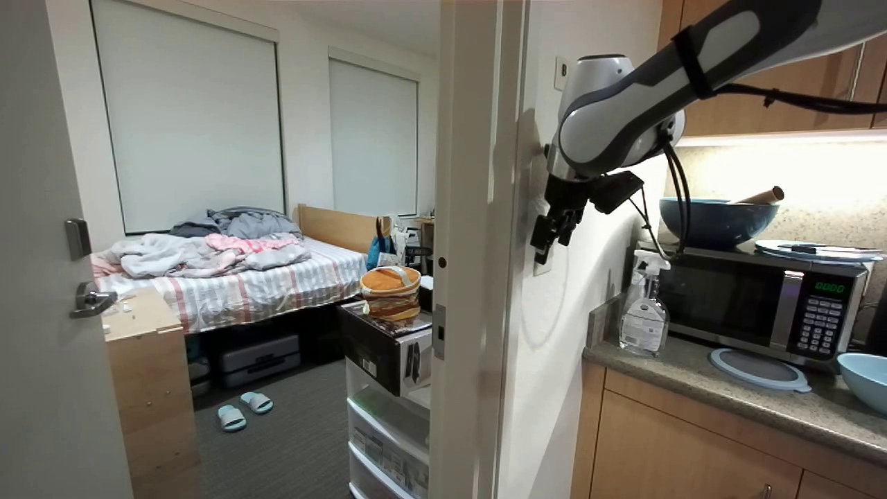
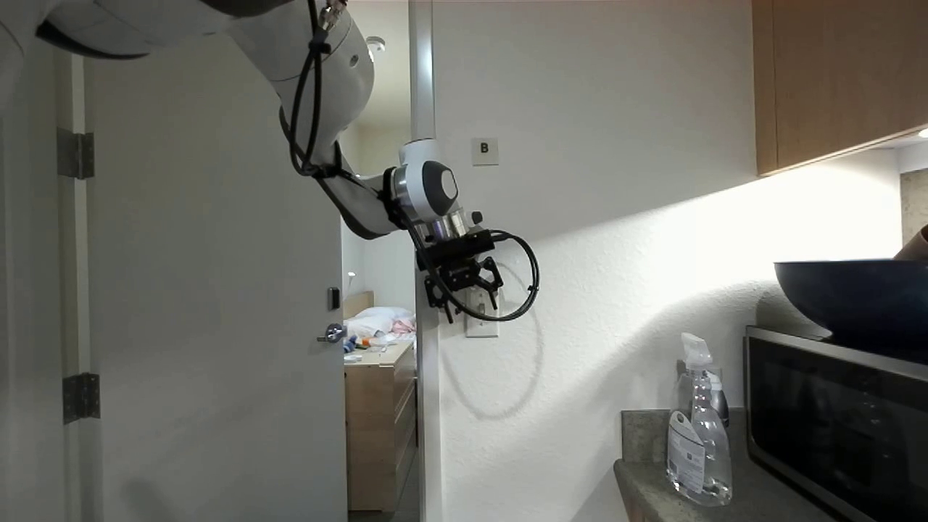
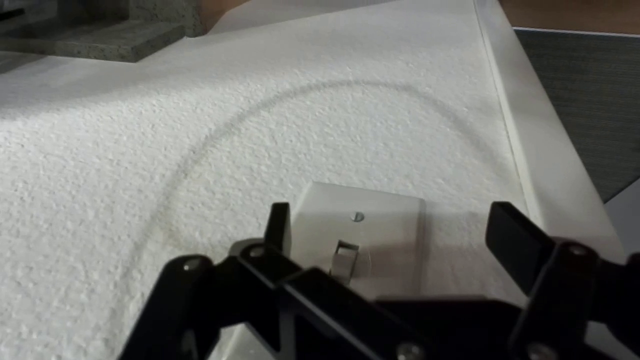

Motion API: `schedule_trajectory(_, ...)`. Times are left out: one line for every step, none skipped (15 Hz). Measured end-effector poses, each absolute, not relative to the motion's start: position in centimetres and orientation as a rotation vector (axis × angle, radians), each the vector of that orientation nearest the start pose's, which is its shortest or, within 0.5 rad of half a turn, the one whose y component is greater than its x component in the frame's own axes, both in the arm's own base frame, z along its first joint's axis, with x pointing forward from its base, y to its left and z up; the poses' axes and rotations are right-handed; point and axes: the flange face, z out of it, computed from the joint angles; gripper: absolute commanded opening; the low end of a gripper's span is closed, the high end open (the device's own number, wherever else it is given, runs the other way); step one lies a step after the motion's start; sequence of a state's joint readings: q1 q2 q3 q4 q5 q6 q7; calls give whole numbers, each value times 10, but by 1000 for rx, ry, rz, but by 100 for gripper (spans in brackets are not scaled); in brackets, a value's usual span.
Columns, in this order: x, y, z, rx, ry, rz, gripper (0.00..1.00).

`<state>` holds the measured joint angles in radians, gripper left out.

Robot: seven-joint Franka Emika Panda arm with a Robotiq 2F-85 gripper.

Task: Flip the switch on the wall

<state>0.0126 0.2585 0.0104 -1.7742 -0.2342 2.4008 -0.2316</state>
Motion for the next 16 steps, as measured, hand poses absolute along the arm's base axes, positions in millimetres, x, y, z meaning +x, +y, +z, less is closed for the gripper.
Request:
schedule_trajectory(662,12,450,-3249,-652,-570,100)
schedule_trajectory(662,10,447,-3251,-647,-559,100)
schedule_trajectory(662,9,445,-3254,-641,-547,100)
schedule_trajectory(662,8,445,-3256,-631,-546,100)
schedule_trajectory(662,6,446,-3258,-627,-547,100)
schedule_trajectory(662,5,446,-3259,-624,-548,100)
schedule_trajectory(662,5,446,-3260,-623,-548,100)
schedule_trajectory(662,5,446,-3260,-624,-549,100)
schedule_trajectory(663,5,447,-3259,-623,-558,100)
schedule_trajectory(664,4,448,-3258,-622,-576,100)
schedule_trajectory(665,3,450,-3259,-610,-604,75)
schedule_trajectory(666,2,452,-3259,-595,-641,73)
schedule_trajectory(667,1,455,-3257,-574,-677,67)
schedule_trajectory(668,-1,457,-3254,-558,-709,60)
schedule_trajectory(668,1,457,-3252,-558,-712,55)
schedule_trajectory(667,3,457,-3250,-562,-710,49)
